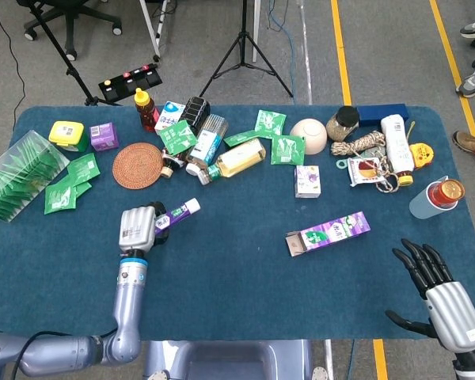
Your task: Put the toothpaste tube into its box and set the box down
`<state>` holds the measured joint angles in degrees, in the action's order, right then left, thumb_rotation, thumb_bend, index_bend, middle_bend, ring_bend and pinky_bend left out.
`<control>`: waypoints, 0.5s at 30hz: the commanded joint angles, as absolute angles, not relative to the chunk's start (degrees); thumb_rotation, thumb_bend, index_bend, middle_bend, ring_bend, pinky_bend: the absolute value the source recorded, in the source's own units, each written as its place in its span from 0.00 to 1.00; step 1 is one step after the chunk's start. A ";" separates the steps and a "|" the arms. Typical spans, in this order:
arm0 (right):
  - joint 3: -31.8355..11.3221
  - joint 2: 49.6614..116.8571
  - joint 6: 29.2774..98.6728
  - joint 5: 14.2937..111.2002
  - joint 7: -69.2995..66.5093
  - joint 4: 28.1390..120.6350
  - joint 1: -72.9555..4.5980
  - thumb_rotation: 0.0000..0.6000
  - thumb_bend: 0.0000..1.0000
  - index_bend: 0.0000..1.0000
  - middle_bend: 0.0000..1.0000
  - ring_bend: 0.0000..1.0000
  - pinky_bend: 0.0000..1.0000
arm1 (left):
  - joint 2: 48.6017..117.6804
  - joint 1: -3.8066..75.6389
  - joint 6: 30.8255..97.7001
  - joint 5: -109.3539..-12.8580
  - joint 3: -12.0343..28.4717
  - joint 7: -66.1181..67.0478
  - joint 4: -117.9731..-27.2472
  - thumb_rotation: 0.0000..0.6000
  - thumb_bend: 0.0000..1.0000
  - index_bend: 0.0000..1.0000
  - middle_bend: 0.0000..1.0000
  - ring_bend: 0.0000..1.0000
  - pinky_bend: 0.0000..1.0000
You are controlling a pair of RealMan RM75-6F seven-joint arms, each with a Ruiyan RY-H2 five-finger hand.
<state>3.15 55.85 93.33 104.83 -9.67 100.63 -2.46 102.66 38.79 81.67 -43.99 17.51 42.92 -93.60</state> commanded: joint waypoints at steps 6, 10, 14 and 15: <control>2.95 55.75 90.66 103.97 -9.17 100.84 -3.78 1.00 0.00 0.00 0.00 0.00 0.00 | 87.80 38.12 71.12 -48.57 15.60 39.33 -103.95 1.00 0.36 0.52 0.44 0.46 0.69; 1.43 54.36 87.09 101.93 -8.23 101.63 -6.27 1.00 0.00 0.00 0.00 0.00 0.00 | 81.12 38.18 67.12 -49.58 15.16 37.59 -108.41 1.00 0.36 0.52 0.44 0.46 0.69; 0.45 53.27 83.98 100.76 -7.76 102.53 -8.43 1.00 0.00 0.01 0.00 0.00 0.00 | 78.20 38.14 65.78 -50.24 14.97 36.16 -110.24 1.00 0.36 0.52 0.44 0.46 0.69; 0.21 53.07 83.22 100.49 -7.47 102.71 -8.95 1.00 0.00 0.01 0.00 0.00 0.00 | 77.65 38.12 65.64 -50.45 14.94 35.86 -110.57 1.00 0.36 0.52 0.44 0.46 0.69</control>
